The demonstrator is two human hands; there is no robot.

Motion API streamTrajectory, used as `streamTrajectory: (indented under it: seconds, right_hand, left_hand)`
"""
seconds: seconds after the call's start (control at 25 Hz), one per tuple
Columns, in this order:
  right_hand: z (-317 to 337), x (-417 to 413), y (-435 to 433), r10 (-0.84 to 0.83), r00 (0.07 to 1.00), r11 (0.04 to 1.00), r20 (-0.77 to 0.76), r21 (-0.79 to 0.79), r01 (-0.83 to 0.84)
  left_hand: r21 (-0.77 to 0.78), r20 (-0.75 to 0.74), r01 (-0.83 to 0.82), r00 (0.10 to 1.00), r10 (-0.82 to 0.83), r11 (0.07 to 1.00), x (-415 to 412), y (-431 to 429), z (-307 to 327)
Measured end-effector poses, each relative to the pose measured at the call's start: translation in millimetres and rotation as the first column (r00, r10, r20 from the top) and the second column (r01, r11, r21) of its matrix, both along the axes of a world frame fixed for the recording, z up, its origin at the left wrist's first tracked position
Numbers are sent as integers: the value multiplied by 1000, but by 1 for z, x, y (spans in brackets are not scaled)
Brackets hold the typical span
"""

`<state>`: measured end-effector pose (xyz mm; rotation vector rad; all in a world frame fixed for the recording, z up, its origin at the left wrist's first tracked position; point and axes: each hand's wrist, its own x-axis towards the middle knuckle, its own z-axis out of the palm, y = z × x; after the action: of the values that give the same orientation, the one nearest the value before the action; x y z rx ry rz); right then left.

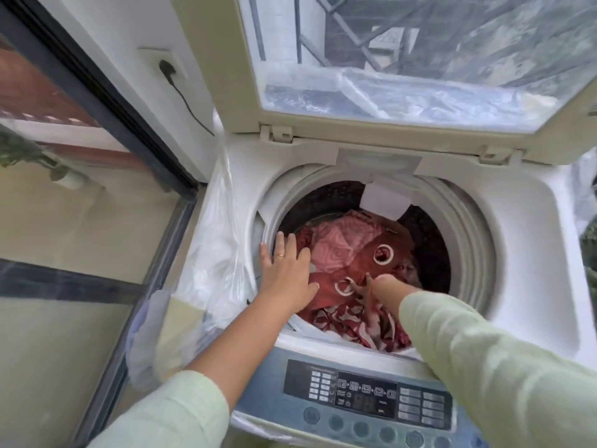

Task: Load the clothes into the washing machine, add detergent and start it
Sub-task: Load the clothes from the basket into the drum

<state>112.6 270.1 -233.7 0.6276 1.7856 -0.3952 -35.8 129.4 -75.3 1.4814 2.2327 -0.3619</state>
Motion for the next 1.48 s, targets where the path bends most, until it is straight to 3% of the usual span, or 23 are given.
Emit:
streamTrajectory:
  seconds: [0.08, 0.12, 0.24, 0.36, 0.48, 0.64, 0.8, 0.92, 1.04, 1.12, 1.24, 1.4, 1.48]
  right_hand:
    - [43, -13, 10, -234, 972, 971, 12, -54, 235]
    - [65, -16, 15, -263, 965, 962, -17, -78, 261]
    - [116, -2, 19, -369, 859, 927, -355, -68, 369]
    - [199, 25, -3, -314, 648, 911, -694, -28, 411]
    - [260, 44, -51, -367, 391, 872, -844, -166, 461]
    - [275, 19, -128, -421, 88, 840, -903, -351, 413]
    - [271, -52, -214, -465, -37, 838, -884, -453, 303]
    - [267, -118, -280, -436, 78, 894, -897, -421, 156]
    - [245, -174, -331, -253, 250, 964, -934, -266, -16]
    - [219, -203, -359, -170, 348, 982, -922, -188, -17]
    - [180, -231, -386, -204, 531, 977, -823, -209, 52]
    - [116, -278, -402, -139, 713, 988, -688, -142, 56]
    - [74, -301, -404, -230, 777, 973, -586, -145, 178]
  left_hand:
    - [-70, -8, 28, 1000, -28, 997, -2, 1, -5]
    - [-68, -7, 39, 999, -39, 997, -2, 2, -5]
    - [1, 69, -1, 998, 1, 1000, -4, 2, -2]
    - [189, 275, -196, 951, 140, 962, -8, -2, 19]
    - [484, 352, -273, 931, 101, 831, -22, -26, 56]
    - [675, 402, -429, 896, 189, 600, -54, -108, 90]
    - [660, 464, -619, 782, 417, 426, -87, -235, 69]
    - [541, 567, -787, 602, 562, 298, -115, -335, 46]
    - [507, 556, -829, 524, 645, 236, -146, -427, 22]
    - [391, 588, -902, 397, 705, 181, -173, -482, -1]
    - [192, 522, -966, 251, 815, 175, -203, -543, -46]
    - [18, 420, -976, 204, 884, 217, -227, -575, -101]
    - [-51, 391, -959, 237, 889, 278, -234, -567, -126]
